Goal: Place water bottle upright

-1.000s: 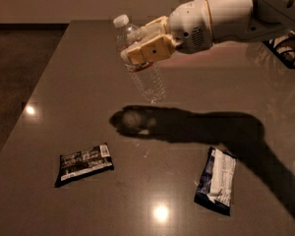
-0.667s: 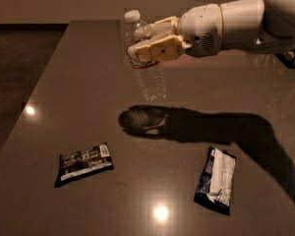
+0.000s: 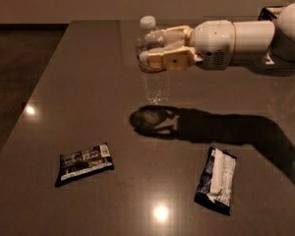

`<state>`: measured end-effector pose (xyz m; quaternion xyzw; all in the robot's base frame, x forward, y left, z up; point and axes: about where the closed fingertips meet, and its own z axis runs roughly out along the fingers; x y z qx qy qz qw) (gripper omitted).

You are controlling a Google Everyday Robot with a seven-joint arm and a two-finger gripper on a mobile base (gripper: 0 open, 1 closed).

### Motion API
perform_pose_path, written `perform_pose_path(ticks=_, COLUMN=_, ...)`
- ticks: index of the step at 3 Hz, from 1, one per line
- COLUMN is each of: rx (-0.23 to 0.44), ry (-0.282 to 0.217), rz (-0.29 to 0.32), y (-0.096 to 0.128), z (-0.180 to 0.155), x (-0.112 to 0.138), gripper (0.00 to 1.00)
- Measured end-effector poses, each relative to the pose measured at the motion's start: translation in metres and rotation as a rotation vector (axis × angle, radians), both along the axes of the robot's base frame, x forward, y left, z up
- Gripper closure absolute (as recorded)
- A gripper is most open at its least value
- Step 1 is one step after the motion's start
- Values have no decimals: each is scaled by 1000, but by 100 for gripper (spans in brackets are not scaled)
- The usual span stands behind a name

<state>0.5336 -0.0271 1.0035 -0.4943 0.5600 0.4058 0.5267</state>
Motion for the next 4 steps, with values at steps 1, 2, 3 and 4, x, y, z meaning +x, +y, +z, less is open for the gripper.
perform_pose_path(ticks=1, rx=50, ry=-8, rz=0, y=-7, z=-9, x=0, gripper=100)
perform_pose_path(ticks=2, rx=95, ry=-2, rz=-6, y=-13, z=-19, x=0, gripper=100)
perform_pose_path(ticks=3, rx=115, ry=4, rz=-12, y=-18, z=-30, x=-1, gripper=100)
perform_pose_path(ticks=4, rx=122, ry=13, rz=-23, y=-23, z=-45, x=-2, gripper=100)
